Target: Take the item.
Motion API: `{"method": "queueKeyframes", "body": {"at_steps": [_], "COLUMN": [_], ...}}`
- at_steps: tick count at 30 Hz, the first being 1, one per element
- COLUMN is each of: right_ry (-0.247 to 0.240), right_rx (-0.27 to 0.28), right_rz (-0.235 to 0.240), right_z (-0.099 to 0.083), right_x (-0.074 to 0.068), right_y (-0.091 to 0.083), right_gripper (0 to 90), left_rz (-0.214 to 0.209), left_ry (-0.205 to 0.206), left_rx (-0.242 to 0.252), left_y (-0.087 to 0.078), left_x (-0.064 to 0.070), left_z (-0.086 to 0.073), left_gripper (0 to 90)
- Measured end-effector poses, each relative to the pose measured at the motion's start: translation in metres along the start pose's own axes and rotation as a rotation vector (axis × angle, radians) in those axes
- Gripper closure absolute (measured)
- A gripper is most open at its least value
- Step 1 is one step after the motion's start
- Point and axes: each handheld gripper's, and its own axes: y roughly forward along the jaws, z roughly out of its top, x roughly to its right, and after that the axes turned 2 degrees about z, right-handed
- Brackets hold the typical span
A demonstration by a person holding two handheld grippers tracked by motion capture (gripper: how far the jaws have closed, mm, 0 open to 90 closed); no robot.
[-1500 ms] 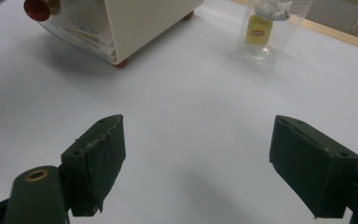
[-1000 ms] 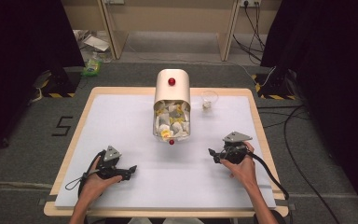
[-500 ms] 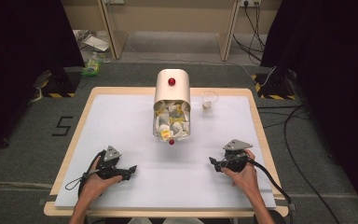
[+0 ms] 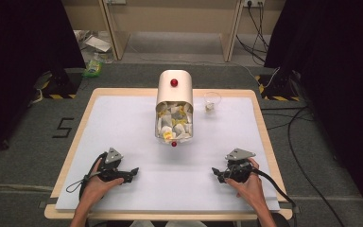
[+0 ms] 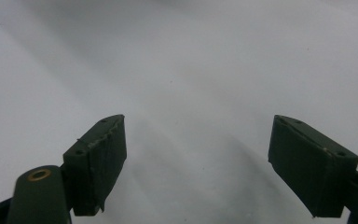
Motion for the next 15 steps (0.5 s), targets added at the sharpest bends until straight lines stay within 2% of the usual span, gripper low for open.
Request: {"method": "queueKeyframes", "body": {"at_steps": [8,14,15], "right_ry": [-0.05,-0.049,-0.035], "right_rx": [-0.045,-0.047,-0.034], "right_rz": [0.019,0.025,0.029], "right_z": [-0.007,-0.011,-0.014], "right_x": [-0.011,-0.015,-0.016], "right_y": [-0.003,-0.006,-0.007], "right_gripper": [20.9,21.1,21.4], "left_rz": [0.0,0.0,0.0], "left_ry": [0.0,0.002,0.002], "left_rx": [0.0,-0.001,-0.001], "left_y": [0.0,0.0,0.0], "left_x": [0.0,0.0,0.0], "left_z": [0.0,0.0,0.0], "left_gripper": [11.5,11.4,11.4]}}
